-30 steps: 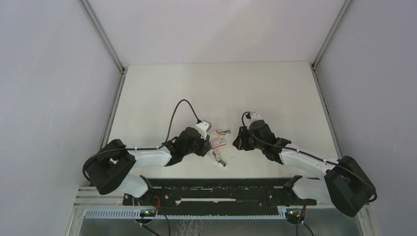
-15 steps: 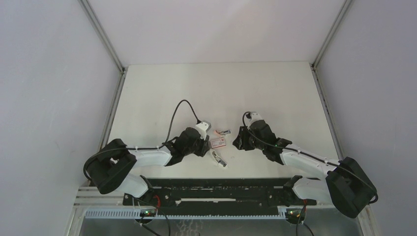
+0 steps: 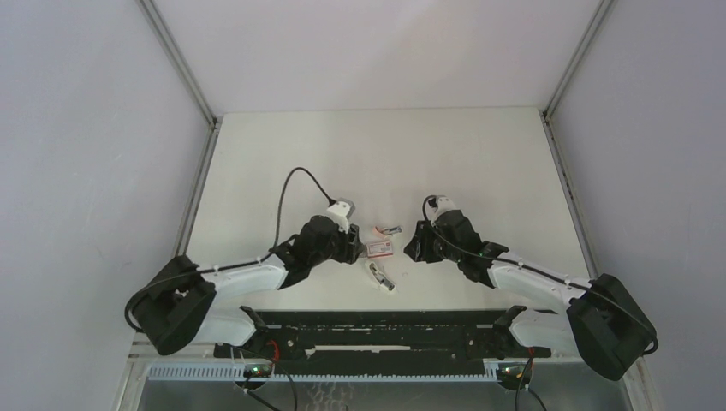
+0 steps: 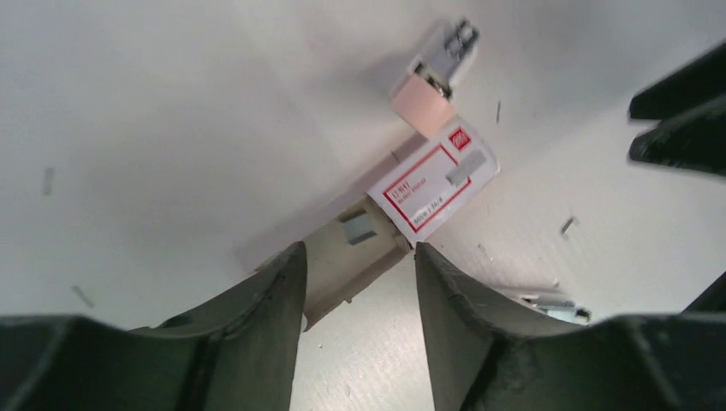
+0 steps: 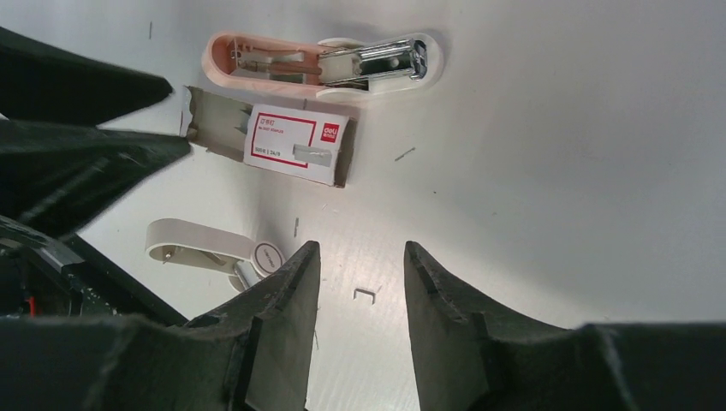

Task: Load the staples into the stapler

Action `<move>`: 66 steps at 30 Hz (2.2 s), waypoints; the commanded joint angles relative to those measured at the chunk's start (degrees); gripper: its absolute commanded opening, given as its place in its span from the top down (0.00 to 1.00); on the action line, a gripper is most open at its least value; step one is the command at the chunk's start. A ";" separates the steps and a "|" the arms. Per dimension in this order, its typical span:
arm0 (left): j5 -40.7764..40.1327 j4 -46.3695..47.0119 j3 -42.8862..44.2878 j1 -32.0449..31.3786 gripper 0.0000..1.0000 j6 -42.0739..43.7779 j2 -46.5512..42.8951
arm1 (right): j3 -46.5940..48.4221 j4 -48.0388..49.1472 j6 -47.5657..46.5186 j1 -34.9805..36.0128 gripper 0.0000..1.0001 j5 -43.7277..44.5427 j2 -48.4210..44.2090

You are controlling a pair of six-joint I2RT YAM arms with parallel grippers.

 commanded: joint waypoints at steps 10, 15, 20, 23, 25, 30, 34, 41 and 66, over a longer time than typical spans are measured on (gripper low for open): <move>6.55 -5.63 -9.44 12.37 0.27 -21.25 -19.56 | 14.38 -0.14 -15.24 7.99 0.59 -0.54 8.77; 11.54 -4.12 -9.40 13.69 0.34 -22.24 -16.70 | 21.47 -3.76 -19.76 10.02 0.62 -0.30 13.89; 14.05 -1.04 -8.15 14.88 0.37 -21.80 -10.54 | 26.35 -5.88 -21.41 11.05 0.64 -0.87 17.70; 15.32 0.02 -6.80 15.35 0.37 -21.17 -6.28 | 27.40 -5.92 -21.10 11.36 0.64 -1.55 18.81; 16.01 1.15 -6.08 15.41 0.37 -20.85 -3.42 | 27.67 -5.67 -20.90 11.37 0.64 -2.08 19.12; 18.76 5.29 -4.49 15.39 0.36 -20.91 1.77 | 28.57 -6.44 -21.53 11.28 0.64 -3.04 19.56; 20.56 8.29 -2.83 15.65 0.39 -21.07 5.46 | 29.32 -7.55 -22.48 10.89 0.64 -3.47 19.66; 23.27 14.21 0.14 17.04 0.40 -21.57 9.35 | 33.25 -11.71 -26.11 10.40 0.65 -4.70 22.73; 9.41 -3.34 -5.19 25.87 0.31 -14.17 -16.04 | 52.38 -29.69 -36.55 14.97 0.72 -1.18 42.12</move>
